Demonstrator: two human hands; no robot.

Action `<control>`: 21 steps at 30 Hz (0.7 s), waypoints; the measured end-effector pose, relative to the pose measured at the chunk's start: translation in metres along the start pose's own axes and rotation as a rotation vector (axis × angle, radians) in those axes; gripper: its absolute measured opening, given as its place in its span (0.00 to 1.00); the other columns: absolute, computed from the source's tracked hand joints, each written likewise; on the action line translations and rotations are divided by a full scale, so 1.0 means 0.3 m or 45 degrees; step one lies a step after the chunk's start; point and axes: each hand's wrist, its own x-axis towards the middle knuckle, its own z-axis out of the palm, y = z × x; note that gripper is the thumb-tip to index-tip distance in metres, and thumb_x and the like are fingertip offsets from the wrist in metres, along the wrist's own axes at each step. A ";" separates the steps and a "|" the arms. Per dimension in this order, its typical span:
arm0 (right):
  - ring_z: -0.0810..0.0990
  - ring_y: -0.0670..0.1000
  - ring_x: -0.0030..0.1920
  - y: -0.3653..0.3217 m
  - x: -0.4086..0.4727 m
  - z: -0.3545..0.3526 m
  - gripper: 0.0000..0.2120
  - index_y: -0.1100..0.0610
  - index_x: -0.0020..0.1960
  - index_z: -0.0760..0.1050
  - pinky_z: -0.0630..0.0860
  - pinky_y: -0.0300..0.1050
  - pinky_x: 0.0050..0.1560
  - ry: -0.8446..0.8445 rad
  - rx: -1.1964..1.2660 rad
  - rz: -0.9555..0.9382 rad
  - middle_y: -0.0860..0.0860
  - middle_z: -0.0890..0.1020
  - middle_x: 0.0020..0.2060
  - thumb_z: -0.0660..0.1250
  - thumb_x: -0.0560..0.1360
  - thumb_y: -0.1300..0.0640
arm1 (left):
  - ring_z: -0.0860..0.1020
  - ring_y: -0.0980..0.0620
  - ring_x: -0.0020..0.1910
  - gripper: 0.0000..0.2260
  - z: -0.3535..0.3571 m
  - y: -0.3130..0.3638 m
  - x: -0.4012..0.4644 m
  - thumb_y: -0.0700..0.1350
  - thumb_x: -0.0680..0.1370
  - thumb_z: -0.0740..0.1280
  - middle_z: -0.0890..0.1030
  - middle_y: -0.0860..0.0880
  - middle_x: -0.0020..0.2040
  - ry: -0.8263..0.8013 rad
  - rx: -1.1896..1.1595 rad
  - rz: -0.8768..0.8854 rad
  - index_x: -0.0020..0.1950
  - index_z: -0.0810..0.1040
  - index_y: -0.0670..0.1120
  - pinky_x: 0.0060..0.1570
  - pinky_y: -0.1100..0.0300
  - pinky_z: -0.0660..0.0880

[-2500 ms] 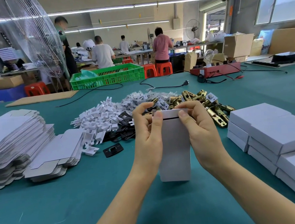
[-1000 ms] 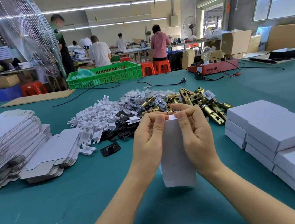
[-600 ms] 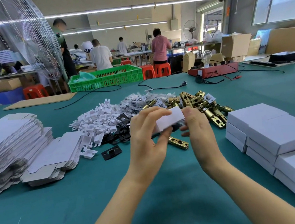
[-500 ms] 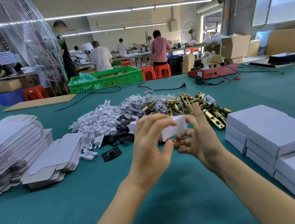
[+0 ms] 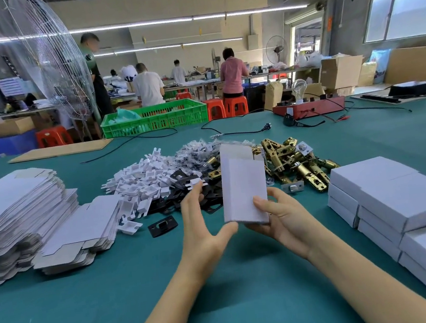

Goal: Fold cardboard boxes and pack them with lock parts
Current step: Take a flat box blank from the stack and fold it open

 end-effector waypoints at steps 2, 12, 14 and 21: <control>0.82 0.53 0.49 0.015 0.003 -0.005 0.16 0.58 0.62 0.68 0.79 0.49 0.49 -0.035 -0.143 -0.067 0.56 0.82 0.53 0.65 0.76 0.66 | 0.68 0.58 0.70 0.36 -0.011 -0.006 0.015 0.47 0.63 0.71 0.72 0.52 0.68 -0.118 -0.352 -0.227 0.70 0.64 0.55 0.70 0.62 0.63; 0.79 0.48 0.58 0.089 0.005 0.004 0.17 0.55 0.64 0.63 0.76 0.41 0.57 -0.414 -0.849 -0.242 0.54 0.78 0.59 0.64 0.78 0.63 | 0.83 0.49 0.47 0.15 -0.046 -0.056 0.044 0.43 0.64 0.77 0.86 0.44 0.49 -0.103 -0.715 -0.467 0.50 0.84 0.47 0.46 0.56 0.81; 0.80 0.49 0.54 0.091 0.008 0.003 0.16 0.53 0.60 0.69 0.76 0.37 0.53 -0.292 -0.965 -0.348 0.52 0.80 0.53 0.69 0.76 0.62 | 0.84 0.50 0.44 0.15 -0.053 -0.049 0.046 0.44 0.61 0.81 0.86 0.45 0.48 -0.041 -0.708 -0.463 0.47 0.85 0.49 0.40 0.59 0.80; 0.69 0.52 0.59 0.064 0.053 -0.111 0.24 0.53 0.67 0.71 0.67 0.43 0.57 0.547 -1.759 -0.311 0.51 0.72 0.57 0.68 0.75 0.44 | 0.84 0.53 0.43 0.22 -0.093 -0.052 0.058 0.51 0.59 0.79 0.86 0.51 0.45 0.230 -0.704 -0.490 0.51 0.81 0.48 0.35 0.61 0.80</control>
